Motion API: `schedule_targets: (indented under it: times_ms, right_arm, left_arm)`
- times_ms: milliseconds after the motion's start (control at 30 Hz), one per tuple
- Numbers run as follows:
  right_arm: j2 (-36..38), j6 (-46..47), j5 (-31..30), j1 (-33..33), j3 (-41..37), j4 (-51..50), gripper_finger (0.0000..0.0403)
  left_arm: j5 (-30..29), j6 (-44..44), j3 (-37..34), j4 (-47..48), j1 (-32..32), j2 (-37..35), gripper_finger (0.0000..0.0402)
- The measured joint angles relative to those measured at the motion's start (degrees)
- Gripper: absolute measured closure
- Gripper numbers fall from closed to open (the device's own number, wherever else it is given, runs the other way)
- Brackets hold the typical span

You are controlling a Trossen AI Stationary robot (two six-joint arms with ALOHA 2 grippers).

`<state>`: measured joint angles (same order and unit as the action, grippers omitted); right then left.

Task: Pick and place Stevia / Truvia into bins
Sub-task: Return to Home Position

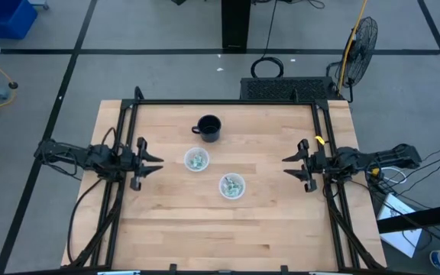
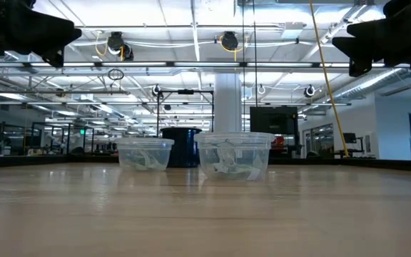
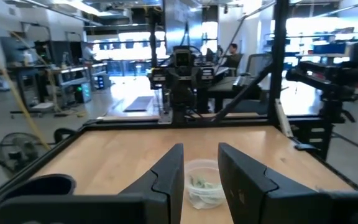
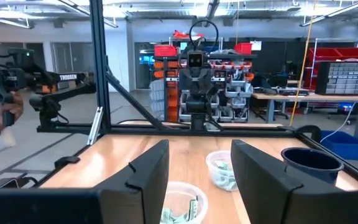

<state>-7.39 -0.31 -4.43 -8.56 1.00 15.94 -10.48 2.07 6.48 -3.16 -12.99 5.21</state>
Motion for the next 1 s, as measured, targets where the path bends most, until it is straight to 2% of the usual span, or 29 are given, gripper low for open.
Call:
schedule_targets:
  times_ms: [133,300,433,567,833,1000]
  right_arm:
    - [0.00,-0.09,0.00,0.00,-0.02,0.08,0.0236]
    - [0.00,0.17,0.00,0.00,-0.05,0.07,0.0238]
    - [-0.03,-0.30,0.00,0.00,-0.09,0.09,0.0237]
    - [-0.03,-0.38,0.00,0.00,-0.12,0.09,0.0237]
    - [-0.03,-0.38,0.00,0.00,-0.14,0.07,0.0237]
    - [-0.03,-0.39,0.00,0.00,-0.14,0.07,0.0238]
  left_arm:
    - [2.07,-0.66,-0.46,-0.73,0.00,0.00,0.0298]
    - [2.56,-1.19,-5.96,-7.83,0.02,0.00,0.0298]
    - [1.62,-3.72,-5.86,-7.23,0.19,0.07,0.0298]
    - [3.57,-4.08,-5.86,-7.35,0.17,0.07,0.0298]
    - [3.56,-5.68,-5.78,1.02,0.17,0.10,0.0298]
    - [3.80,-7.81,-5.73,1.35,0.17,0.40,0.0298]
